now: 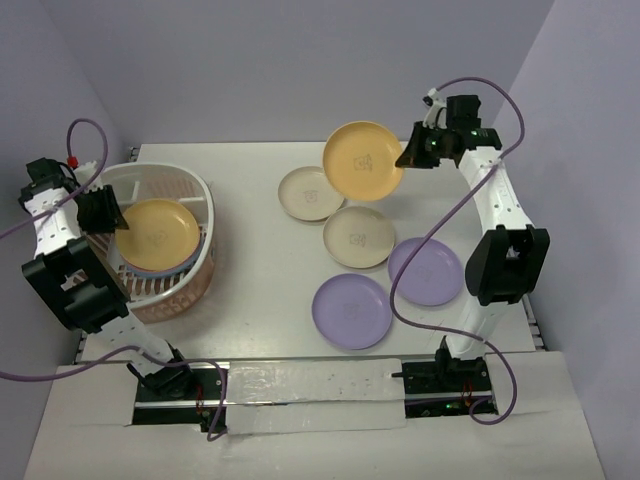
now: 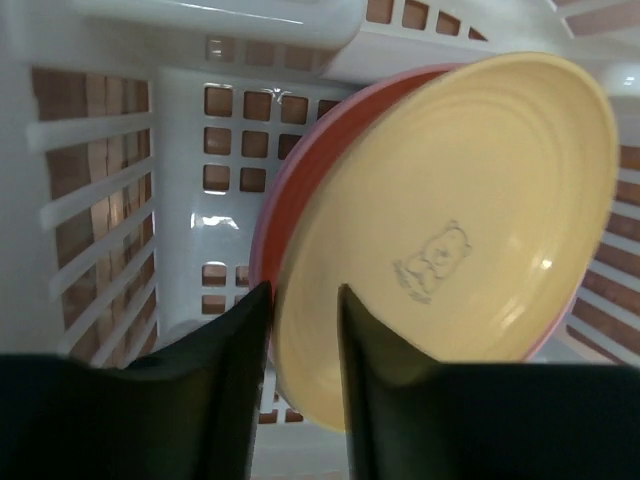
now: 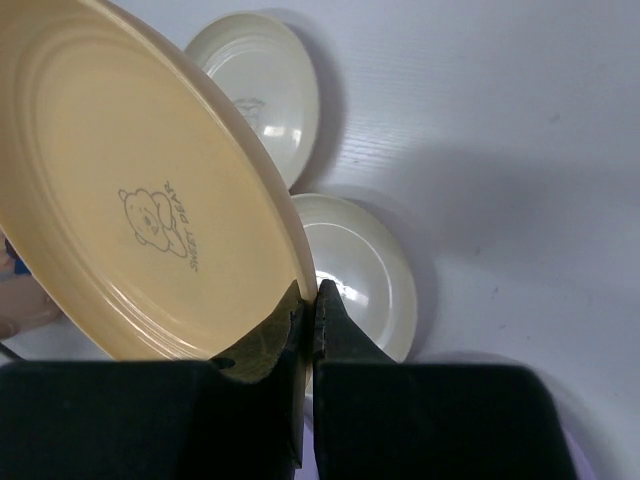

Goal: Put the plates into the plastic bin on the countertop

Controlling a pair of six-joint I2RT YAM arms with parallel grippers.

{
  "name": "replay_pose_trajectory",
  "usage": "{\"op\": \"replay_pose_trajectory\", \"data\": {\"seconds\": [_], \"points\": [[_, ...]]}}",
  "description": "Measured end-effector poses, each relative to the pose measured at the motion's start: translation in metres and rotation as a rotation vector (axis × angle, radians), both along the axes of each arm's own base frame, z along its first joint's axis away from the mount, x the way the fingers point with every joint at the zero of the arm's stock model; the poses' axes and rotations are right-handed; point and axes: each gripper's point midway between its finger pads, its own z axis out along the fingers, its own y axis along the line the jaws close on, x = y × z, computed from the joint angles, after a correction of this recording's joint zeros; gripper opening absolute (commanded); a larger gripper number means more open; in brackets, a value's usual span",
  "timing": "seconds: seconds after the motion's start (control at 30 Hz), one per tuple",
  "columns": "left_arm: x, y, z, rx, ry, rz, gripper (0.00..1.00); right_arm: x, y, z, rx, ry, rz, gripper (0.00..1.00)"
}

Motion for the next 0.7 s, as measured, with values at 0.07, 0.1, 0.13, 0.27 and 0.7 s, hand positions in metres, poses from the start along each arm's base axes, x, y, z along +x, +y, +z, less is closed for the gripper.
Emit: {"op": "replay_pose_trajectory", "data": {"seconds": [0.07,0.1,0.13,0.27,0.7], "points": [[0.002,-0.003,-0.003,-0.006,0.003,-0.013,0.71,-0.002,0.019,0.006,-0.013,-0.020,0.047,0.00],[0.003,-0.004,-0.003,-0.010,0.001,-0.018,0.73,-0.003,0.031,0.010,-0.020,-0.032,0.076,0.00],[0.004,-0.005,0.000,-0.013,-0.007,-0.021,0.75,-0.005,0.042,0.014,-0.025,-0.046,0.103,0.00],[0.018,-0.014,0.035,-0.048,-0.095,-0.048,0.79,-0.019,0.092,0.024,-0.056,-0.088,0.214,0.00],[0.011,-0.231,0.194,-0.105,-0.497,-0.564,0.77,-0.073,0.215,0.052,-0.104,-0.186,0.477,0.00]]}}
